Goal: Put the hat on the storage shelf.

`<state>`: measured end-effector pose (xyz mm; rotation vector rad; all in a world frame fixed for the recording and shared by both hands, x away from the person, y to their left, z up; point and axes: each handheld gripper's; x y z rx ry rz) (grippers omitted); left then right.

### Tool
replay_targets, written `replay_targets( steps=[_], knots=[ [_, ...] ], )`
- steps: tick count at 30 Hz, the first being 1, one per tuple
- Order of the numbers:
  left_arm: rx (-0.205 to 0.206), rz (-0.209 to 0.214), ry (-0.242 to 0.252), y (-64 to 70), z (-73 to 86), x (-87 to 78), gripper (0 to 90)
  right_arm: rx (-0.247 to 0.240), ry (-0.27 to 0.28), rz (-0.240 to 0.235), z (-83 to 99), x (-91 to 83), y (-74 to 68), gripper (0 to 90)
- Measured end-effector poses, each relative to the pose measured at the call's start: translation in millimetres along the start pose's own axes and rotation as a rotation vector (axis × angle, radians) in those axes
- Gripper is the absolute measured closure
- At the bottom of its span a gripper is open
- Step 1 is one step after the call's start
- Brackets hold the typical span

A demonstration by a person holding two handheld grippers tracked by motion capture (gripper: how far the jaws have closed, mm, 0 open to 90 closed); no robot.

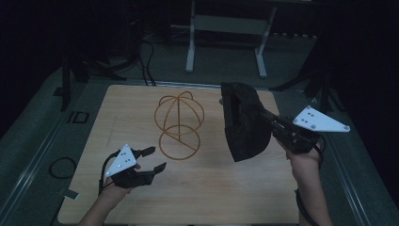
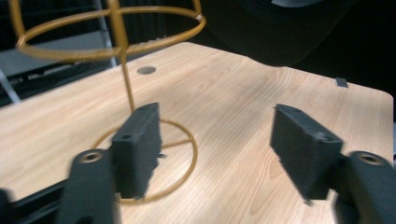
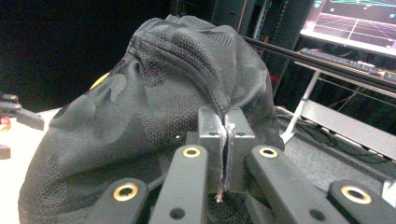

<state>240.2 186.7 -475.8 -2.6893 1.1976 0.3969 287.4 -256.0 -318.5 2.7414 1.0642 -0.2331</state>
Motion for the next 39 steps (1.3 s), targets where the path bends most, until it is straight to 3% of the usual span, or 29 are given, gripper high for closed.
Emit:
replay_targets(
  steps=[1, 3, 6, 11, 16, 23, 26, 29, 39],
  knots=[
    [-0.030, -0.009, -0.012, -3.7, 6.7, -2.7, 20.8, 0.005, -0.001, -0.009, -2.7, 6.3, 0.2, 87.9],
    [-0.039, -0.040, -0.035, -7.0, 14.7, -4.7, 12.1, 0.005, -0.002, -0.018, -4.9, 12.4, -0.3, 87.9],
    [-0.092, -0.088, -0.034, -13.0, 28.9, -9.3, 2.1, 0.008, -0.005, -0.031, -6.7, 20.6, -1.7, 87.8],
    [-0.132, -0.148, -0.061, -17.9, 51.7, -18.5, 2.0, 0.001, -0.014, -0.038, -12.5, 34.0, -3.9, 87.8],
    [-0.171, -0.201, -0.055, -21.3, 71.0, -27.5, 2.1, 0.005, -0.011, -0.041, -25.0, 48.0, -2.8, 87.8],
    [-0.179, -0.269, -0.049, -26.7, 83.0, -35.1, 2.1, -0.007, -0.015, -0.067, -42.2, 73.0, -11.9, 87.8],
    [-0.212, -0.274, -0.052, -29.6, 86.3, -35.5, 2.1, -0.014, -0.029, -0.087, -45.5, 85.9, -19.6, 87.8],
    [-0.204, -0.274, -0.067, -30.3, 88.6, -35.2, 2.1, -0.028, -0.052, -0.100, -46.2, 98.8, -27.2, 87.8],
    [-0.198, -0.290, -0.052, -30.5, 90.6, -36.2, 2.1, -0.036, -0.133, -0.158, -37.1, 136.9, -47.0, 87.7]
  ],
)
Point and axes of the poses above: each handheld gripper's, and its own axes: x roughly forward along the jaws, z roughly out of its underside, y roughly to its right, and after that the axes turned 3 degrees about x, right-handed
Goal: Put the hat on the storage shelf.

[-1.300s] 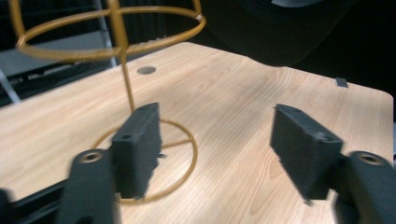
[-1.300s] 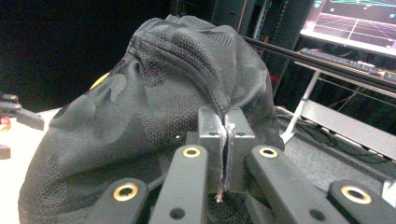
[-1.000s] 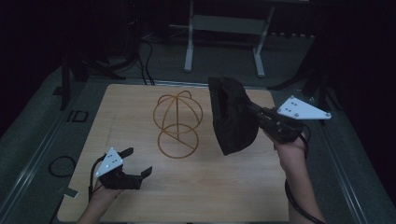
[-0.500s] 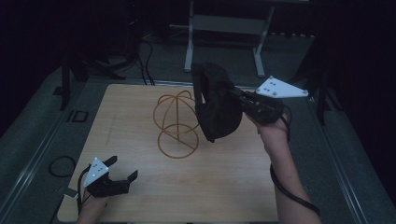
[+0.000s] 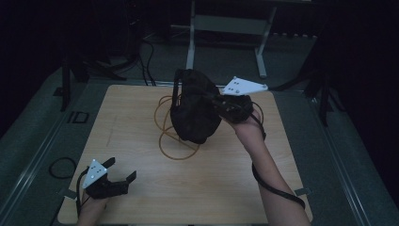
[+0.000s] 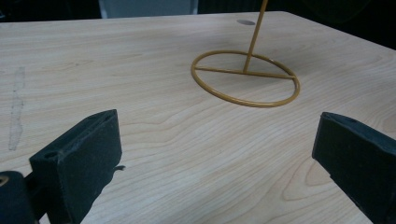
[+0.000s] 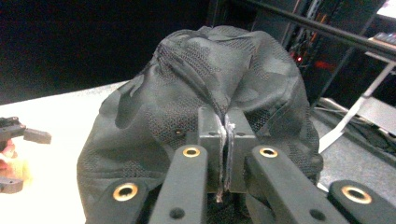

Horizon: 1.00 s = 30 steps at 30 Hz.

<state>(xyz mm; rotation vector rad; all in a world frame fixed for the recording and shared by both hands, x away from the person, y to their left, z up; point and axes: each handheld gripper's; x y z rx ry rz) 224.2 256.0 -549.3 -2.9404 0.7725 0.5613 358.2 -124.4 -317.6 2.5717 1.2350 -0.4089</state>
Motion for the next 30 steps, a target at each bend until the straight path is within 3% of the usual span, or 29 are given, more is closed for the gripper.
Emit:
replay_targets(
  steps=[9, 22, 26, 30],
  knots=[
    [0.014, 0.008, 0.002, 2.1, 0.8, 0.5, 2.2, 0.001, -0.044, -0.036, 5.4, 28.6, -9.8, 87.5],
    [0.010, 0.003, 0.021, 0.2, 1.4, -1.7, 2.1, 0.027, -0.089, -0.061, 9.5, 55.6, -10.0, 85.6],
    [-0.003, 0.004, 0.029, -0.7, 1.3, -2.5, 2.1, 0.017, -0.093, -0.050, 11.5, 59.3, -11.0, 81.6],
    [-0.002, 0.013, 0.025, -0.9, 1.9, -2.6, 2.2, 0.025, -0.108, -0.058, 15.1, 66.8, -14.0, 66.9]
  ],
)
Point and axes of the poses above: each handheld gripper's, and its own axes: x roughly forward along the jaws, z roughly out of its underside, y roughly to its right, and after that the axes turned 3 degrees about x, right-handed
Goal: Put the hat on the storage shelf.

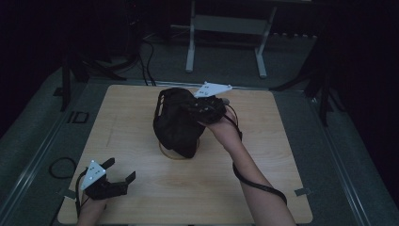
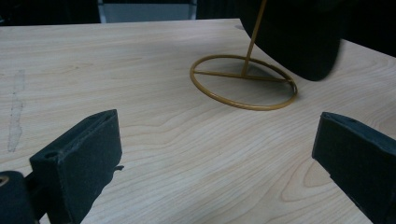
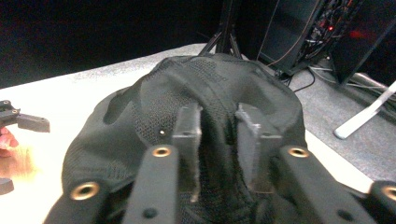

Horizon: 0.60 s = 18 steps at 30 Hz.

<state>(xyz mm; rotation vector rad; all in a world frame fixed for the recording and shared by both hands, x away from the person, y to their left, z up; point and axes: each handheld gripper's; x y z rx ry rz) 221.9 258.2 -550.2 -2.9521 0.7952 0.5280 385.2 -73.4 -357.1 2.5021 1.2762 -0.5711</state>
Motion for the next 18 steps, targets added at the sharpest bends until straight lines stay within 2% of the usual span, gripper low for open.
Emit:
replay_targets(
  steps=[1, 2, 3, 6, 11, 16, 18],
  knots=[
    [0.000, 0.000, 0.000, 0.0, 0.0, 0.0, 2.1, 0.000, 0.000, 0.000, 0.0, 0.0, 0.0, 66.9],
    [0.003, 0.006, 0.002, 0.6, -0.1, 0.0, 2.2, 0.018, -0.003, -0.012, 0.9, 1.7, 0.4, 60.8],
    [0.003, 0.006, 0.002, 0.6, -0.1, 0.0, 2.2, 0.018, -0.003, -0.012, 0.9, 1.7, 0.4, 60.8],
    [0.008, 0.011, -0.004, 1.7, 0.6, 1.2, 2.2, 0.023, -0.009, -0.012, 1.1, 2.9, -0.1, 52.2],
    [0.007, 0.013, -0.002, 2.0, 1.1, 1.1, 2.1, 0.009, 0.000, -0.002, -0.1, -0.1, -1.5, 47.9],
    [-0.006, 0.013, 0.006, 1.4, 1.2, 0.9, 2.2, 0.022, 0.009, -0.015, -0.4, -6.0, -0.1, 41.9],
    [-0.005, 0.010, 0.007, 1.4, 1.4, 1.2, 2.2, 0.026, 0.012, -0.026, 1.1, -11.2, 1.5, 36.7]
  ],
)
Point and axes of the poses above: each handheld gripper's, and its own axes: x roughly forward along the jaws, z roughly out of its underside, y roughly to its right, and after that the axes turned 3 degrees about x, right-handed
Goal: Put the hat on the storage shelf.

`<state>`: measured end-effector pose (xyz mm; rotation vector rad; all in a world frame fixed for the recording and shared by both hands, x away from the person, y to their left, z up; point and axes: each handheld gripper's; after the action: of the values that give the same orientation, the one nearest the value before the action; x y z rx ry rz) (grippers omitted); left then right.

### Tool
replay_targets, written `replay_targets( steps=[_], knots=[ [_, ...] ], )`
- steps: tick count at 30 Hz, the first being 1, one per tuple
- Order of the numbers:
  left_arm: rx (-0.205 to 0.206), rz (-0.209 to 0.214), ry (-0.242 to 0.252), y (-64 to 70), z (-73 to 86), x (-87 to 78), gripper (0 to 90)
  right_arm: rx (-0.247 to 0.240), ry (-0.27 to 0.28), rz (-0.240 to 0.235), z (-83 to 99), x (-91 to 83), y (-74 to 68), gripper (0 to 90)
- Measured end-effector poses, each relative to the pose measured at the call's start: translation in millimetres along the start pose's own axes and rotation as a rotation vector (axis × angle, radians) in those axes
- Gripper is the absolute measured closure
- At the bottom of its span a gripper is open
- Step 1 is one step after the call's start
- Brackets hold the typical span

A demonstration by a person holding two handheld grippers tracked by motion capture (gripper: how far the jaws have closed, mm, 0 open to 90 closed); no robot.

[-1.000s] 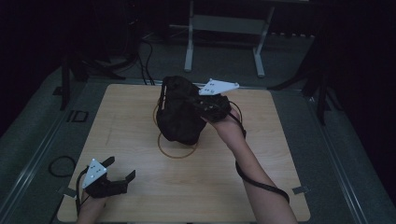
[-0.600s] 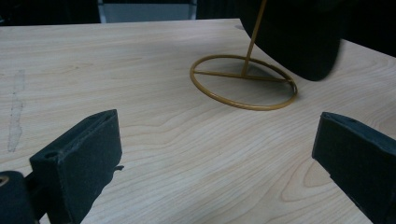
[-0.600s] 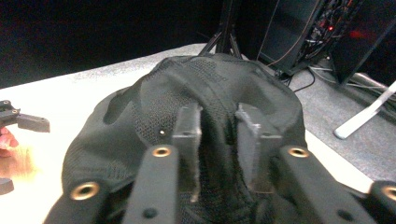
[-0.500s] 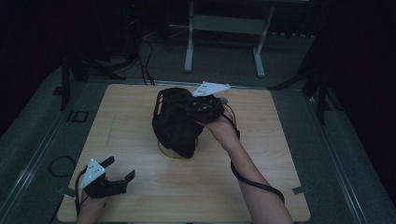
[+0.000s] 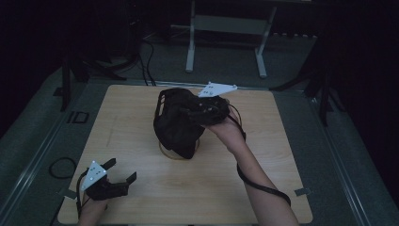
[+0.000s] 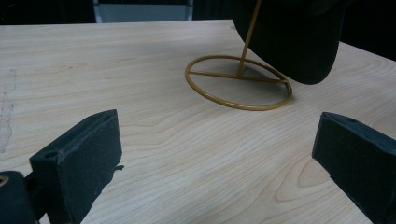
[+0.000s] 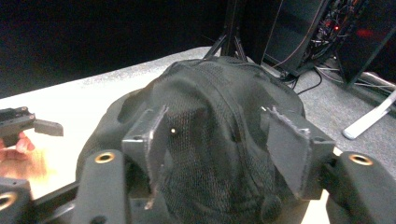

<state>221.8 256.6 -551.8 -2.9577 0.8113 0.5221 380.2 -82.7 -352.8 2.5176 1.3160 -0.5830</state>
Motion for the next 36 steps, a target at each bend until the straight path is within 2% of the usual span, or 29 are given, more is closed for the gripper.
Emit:
replay_targets(
  steps=[3, 4, 5, 6, 7, 8, 16, 20, 22, 29, 33, 36],
  knots=[
    [-0.001, 0.001, 0.001, 0.1, 0.0, -0.1, 2.2, -0.001, 0.000, 0.004, 0.8, -1.1, 0.0, 34.4],
    [-0.003, -0.001, 0.004, 0.3, -0.2, -0.2, 2.1, 0.019, 0.010, -0.032, 4.6, -5.5, 2.1, 28.1],
    [-0.002, -0.002, 0.004, 0.4, -0.2, -0.2, 2.1, 0.019, 0.010, -0.032, 4.6, -5.5, 2.1, 28.1],
    [-0.005, -0.001, 0.008, 0.5, -0.2, -0.4, 2.2, 0.048, 0.024, -0.069, 7.8, -9.1, 4.1, 24.3],
    [-0.008, 0.000, 0.008, 0.5, -0.3, -0.5, 2.2, 0.048, 0.024, -0.069, 7.8, -9.1, 4.1, 24.3],
    [-0.006, -0.002, 0.008, 1.0, -0.4, -0.4, 2.2, 0.052, 0.027, -0.087, 11.1, -12.5, 5.0, 16.8],
    [-0.002, 0.004, 0.004, 2.8, 0.3, 1.9, 2.1, 0.016, 0.002, -0.074, 27.2, -17.9, 5.4, 13.9],
    [0.009, 0.008, -0.008, 3.4, 0.5, 4.1, 2.1, 0.027, 0.024, -0.077, 34.0, -19.6, 7.7, 13.7],
    [0.008, 0.012, -0.006, 3.8, 0.1, 4.9, 2.1, 0.029, 0.028, -0.064, 38.5, -21.1, 9.0, 13.7],
    [0.015, 0.010, -0.011, 4.7, 0.7, 6.4, 2.1, 0.030, -0.007, -0.027, 60.2, -25.7, 15.3, 13.6],
    [0.015, 0.009, -0.010, 4.5, 0.9, 6.0, 2.1, 0.035, -0.012, -0.028, 65.5, -27.0, 17.1, 13.6],
    [0.017, 0.008, -0.008, 4.7, 1.2, 5.8, 2.1, 0.047, -0.022, -0.020, 78.0, -30.2, 19.8, 13.7]
  ],
)
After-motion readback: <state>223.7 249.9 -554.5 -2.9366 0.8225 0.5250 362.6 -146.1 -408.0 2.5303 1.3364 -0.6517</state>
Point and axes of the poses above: each handheld gripper's, and its own axes: x roughly forward along the jaws, z roughly out of its underside, y roughly to its right, and after that the axes turned 3 degrees about x, right-handed
